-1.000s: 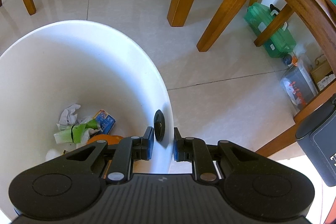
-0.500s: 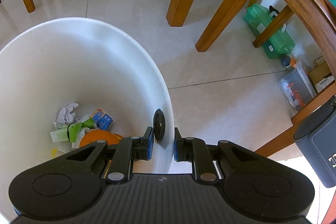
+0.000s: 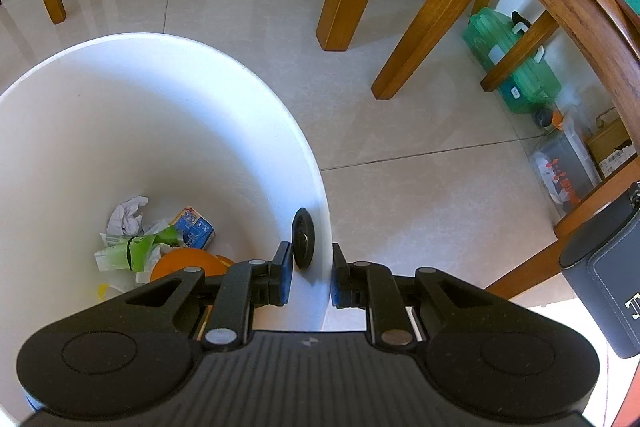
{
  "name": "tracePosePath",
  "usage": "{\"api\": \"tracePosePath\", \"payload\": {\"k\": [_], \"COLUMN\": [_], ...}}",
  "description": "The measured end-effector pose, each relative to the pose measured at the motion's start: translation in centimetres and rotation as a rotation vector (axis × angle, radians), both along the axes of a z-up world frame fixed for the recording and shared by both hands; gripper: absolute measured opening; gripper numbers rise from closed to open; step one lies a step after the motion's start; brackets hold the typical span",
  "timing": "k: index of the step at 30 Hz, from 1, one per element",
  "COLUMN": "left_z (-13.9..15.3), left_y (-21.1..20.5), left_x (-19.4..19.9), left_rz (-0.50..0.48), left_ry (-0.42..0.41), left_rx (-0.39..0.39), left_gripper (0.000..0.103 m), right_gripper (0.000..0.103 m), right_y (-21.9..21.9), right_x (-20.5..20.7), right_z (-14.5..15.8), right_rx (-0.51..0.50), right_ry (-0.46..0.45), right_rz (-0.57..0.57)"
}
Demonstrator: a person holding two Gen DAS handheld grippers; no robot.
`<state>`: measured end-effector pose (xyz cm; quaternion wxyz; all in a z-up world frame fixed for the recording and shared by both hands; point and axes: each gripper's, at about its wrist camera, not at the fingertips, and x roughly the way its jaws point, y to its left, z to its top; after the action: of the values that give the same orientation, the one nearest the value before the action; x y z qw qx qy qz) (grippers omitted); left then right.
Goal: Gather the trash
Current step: 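Lower the left tool onto the blue-and-white milk carton and grasp it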
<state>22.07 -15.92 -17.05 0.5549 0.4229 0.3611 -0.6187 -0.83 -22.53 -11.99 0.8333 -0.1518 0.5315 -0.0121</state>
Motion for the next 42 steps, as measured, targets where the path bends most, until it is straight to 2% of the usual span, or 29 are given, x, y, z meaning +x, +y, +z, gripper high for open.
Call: {"api": "tracePosePath", "payload": {"k": [4,6,8,10,13,19,22,26,31,36,42], "left_z": [-2.7,-3.3,-4.0,-4.5,-4.8,-5.1,-5.0,-5.4,-6.0,-6.9,-6.8], "left_y": [0.0,-0.1,-0.5,-0.9,-0.9,1.2,3.0,4.9,3.9,2.9,3.7], "left_x": [0.8,0.7,0.8,0.9,1.3,1.8,2.3,2.6,2.3,0.9,0.5], "left_rz": [0.053,0.048,0.030,0.018,0.024,0.007,0.004,-0.012,0.037,0.027,0.013], "left_ry": [0.032,0.016,-0.011,-0.029,-0.032,-0.027,0.010,0.016,0.006,-0.019,-0.018], "left_rx": [0.018,0.005,0.004,0.003,-0.004,0.000,0.024,0.061,0.052,0.058,0.051], "left_gripper": [0.077,0.073,0.064,0.050,0.038,0.037,0.037,0.038,0.040,0.042,0.036], "right_gripper": [0.022,0.022,0.022,0.023,0.023,0.023,0.023,0.022,0.022,0.022,0.022], "right_y": [0.0,0.1,0.2,0.3,0.3,0.4,0.3,0.2,0.1,0.0,0.0], "right_x": [0.0,0.0,0.0,0.0,0.0,0.0,0.0,-0.1,-0.1,0.0,0.1], "right_z": [0.0,0.0,-0.1,-0.2,-0.2,-0.2,-0.1,-0.1,0.0,0.0,-0.1], "right_rx": [-0.004,-0.011,-0.020,-0.028,-0.030,-0.029,-0.024,-0.022,-0.021,-0.020,-0.018], "right_ry": [-0.001,0.000,-0.002,-0.002,-0.002,-0.001,0.000,0.001,0.001,0.004,0.005], "right_rz": [0.003,0.007,0.011,0.014,0.014,0.013,0.013,0.015,0.015,0.014,0.014]}}
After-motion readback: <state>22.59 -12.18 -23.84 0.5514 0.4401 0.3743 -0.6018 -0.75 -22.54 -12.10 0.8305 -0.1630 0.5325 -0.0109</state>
